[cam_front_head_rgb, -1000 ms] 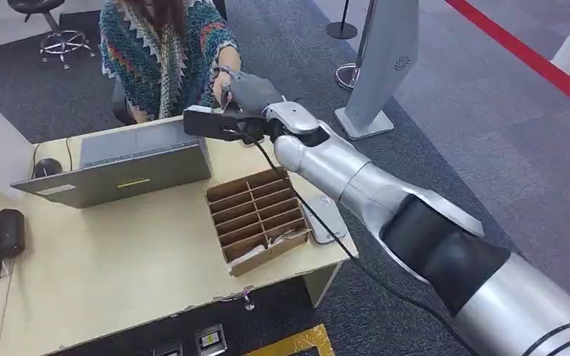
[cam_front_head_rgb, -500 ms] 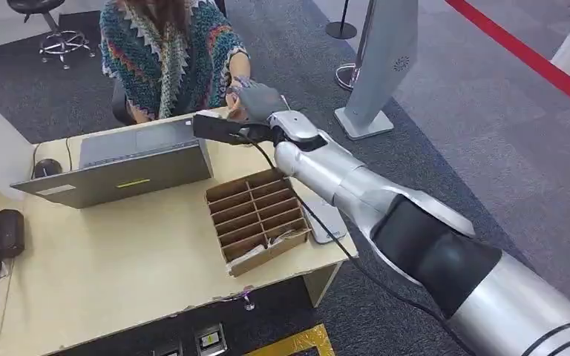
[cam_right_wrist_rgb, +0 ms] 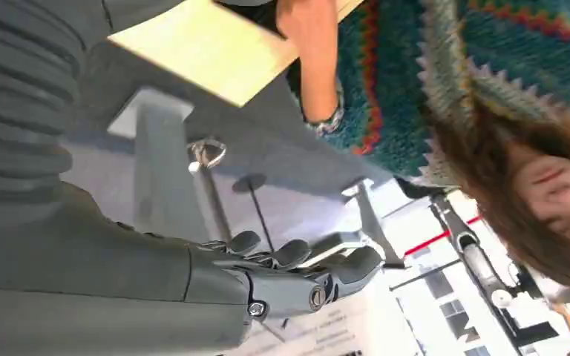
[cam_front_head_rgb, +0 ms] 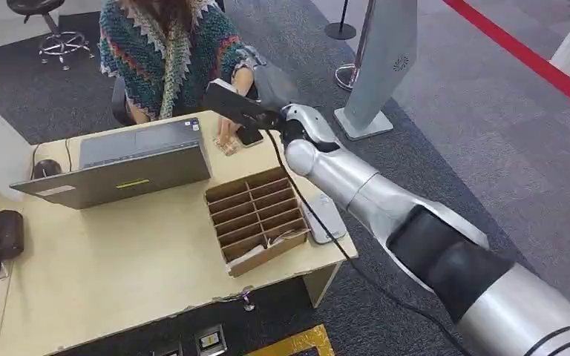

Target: Pass the card to the sensor for recognition and then transmit it.

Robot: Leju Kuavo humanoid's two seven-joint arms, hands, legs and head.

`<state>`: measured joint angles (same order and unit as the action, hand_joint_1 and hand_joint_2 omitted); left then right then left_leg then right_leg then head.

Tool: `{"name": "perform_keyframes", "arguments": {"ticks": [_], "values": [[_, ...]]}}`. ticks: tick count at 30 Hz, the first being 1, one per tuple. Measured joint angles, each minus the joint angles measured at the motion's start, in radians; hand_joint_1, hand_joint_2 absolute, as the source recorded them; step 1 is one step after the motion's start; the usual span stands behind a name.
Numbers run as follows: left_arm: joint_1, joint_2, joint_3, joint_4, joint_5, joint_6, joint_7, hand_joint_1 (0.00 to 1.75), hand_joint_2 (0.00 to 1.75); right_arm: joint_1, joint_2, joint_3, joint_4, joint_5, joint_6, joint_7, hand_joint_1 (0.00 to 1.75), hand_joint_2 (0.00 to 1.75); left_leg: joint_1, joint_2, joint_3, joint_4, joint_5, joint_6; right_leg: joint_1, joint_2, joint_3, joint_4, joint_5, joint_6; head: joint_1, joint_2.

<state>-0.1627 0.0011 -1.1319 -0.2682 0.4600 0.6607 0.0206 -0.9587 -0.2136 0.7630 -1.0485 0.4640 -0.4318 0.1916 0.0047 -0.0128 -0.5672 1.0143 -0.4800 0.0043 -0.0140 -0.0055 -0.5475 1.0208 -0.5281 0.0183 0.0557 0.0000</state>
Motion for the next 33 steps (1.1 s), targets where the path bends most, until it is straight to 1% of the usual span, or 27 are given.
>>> {"name": "perform_keyframes", "arguments": {"ticks": [3,8,10,14,19,22,26,27,28,29,30,31,33], "values": [[0.013,0.001,0.01,0.001,0.013,0.006,-0.019,0.0,0.0,0.101,-0.04,-0.047,-0.155,-0.076,0.014,-0.036,0.0,1.75,0.0,0.0,0.0,0.0,0.0,0.0,0.0,0.0,0.0,0.0,0.0,0.0,0.0,0.0],[0.024,0.002,0.021,0.002,0.025,0.006,-0.043,0.0,0.0,0.275,-0.108,-0.134,-0.399,-0.19,0.105,-0.119,0.0,1.75,0.0,0.0,0.0,0.0,0.0,0.0,0.0,0.0,0.0,-0.001,0.0,0.0,0.0,0.0],[0.03,0.002,0.029,0.002,0.031,0.006,-0.048,0.0,0.0,0.346,-0.132,-0.171,-0.481,-0.211,0.139,-0.139,0.0,1.75,0.0,0.0,0.0,0.0,0.0,0.0,0.0,0.0,0.0,-0.001,0.0,0.0,0.0,0.0],[0.039,0.002,0.037,0.002,0.043,0.009,-0.059,0.0,0.0,0.453,-0.177,-0.223,-0.598,-0.201,0.182,-0.148,0.0,1.75,0.0,0.001,0.0,0.0,-0.001,-0.001,0.0,0.001,0.0,-0.001,0.0,0.0,0.0,0.0],[0.047,0.003,0.052,0.002,0.055,0.015,-0.071,0.0,0.0,0.556,-0.219,-0.27,-0.683,-0.162,0.21,-0.144,0.0,1.75,0.0,0.001,0.0,0.0,-0.001,-0.001,0.0,0.001,0.0,-0.001,0.0,0.0,0.0,0.0],[0.049,0.003,0.059,0.002,0.061,0.02,-0.076,0.0,0.0,0.615,-0.24,-0.299,-0.723,-0.123,0.25,-0.113,0.0,1.75,0.0,0.001,0.0,0.0,-0.001,-0.001,0.0,0.0,0.0,-0.001,0.0,0.0,0.0,0.0],[0.049,0.004,0.06,0.002,0.061,0.019,-0.076,0.0,0.0,0.699,-0.261,-0.32,-0.758,-0.033,0.297,-0.044,0.0,1.75,0.0,0.001,0.0,0.0,-0.001,-0.001,0.0,0.0,0.0,-0.001,0.0,0.0,0.0,0.0],[0.048,0.004,0.06,0.002,0.061,0.019,-0.076,0.0,0.0,0.713,-0.27,-0.321,-0.767,0.072,0.339,0.019,0.0,1.75,0.0,0.003,0.0,0.0,-0.002,-0.002,0.0,0.001,0.0,-0.001,0.0,0.0,0.0,0.0],[0.047,0.004,0.06,0.002,0.061,0.019,-0.076,0.0,0.0,0.716,-0.271,-0.321,-0.767,0.091,0.347,0.03,0.0,1.75,0.0,0.003,0.0,0.0,-0.002,-0.002,0.0,0.001,0.0,-0.001,0.0,0.0,0.0,0.0],[0.046,0.004,0.06,0.002,0.061,0.018,-0.074,0.0,0.0,0.727,-0.281,-0.316,-0.769,0.192,0.39,0.09,0.0,1.75,0.0,0.003,0.0,0.0,-0.002,-0.002,0.0,0.001,0.0,-0.001,0.0,0.0,0.0,0.0],[0.046,0.004,0.06,0.002,0.061,0.018,-0.072,0.0,0.0,0.742,-0.288,-0.312,-0.769,0.265,0.421,0.133,0.0,1.75,0.0,0.002,0.0,0.0,-0.002,-0.001,0.0,0.001,0.0,-0.001,0.0,0.0,0.0,0.0],[0.046,0.004,0.06,0.002,0.061,0.017,-0.071,0.0,0.0,0.752,-0.293,-0.308,-0.769,0.298,0.436,0.146,0.0,1.75,0.0,0.002,0.0,-0.001,-0.002,-0.001,0.0,0.001,0.0,-0.001,0.0,0.0,0.0,0.0],[0.046,0.004,0.06,0.002,0.061,0.017,-0.069,0.0,0.0,0.758,-0.293,-0.298,-0.769,0.319,0.454,0.155,0.0,1.75,0.0,0.003,0.0,-0.001,-0.002,-0.002,0.0,0.001,0.0,-0.001,0.0,0.0,0.0,0.0]]}}
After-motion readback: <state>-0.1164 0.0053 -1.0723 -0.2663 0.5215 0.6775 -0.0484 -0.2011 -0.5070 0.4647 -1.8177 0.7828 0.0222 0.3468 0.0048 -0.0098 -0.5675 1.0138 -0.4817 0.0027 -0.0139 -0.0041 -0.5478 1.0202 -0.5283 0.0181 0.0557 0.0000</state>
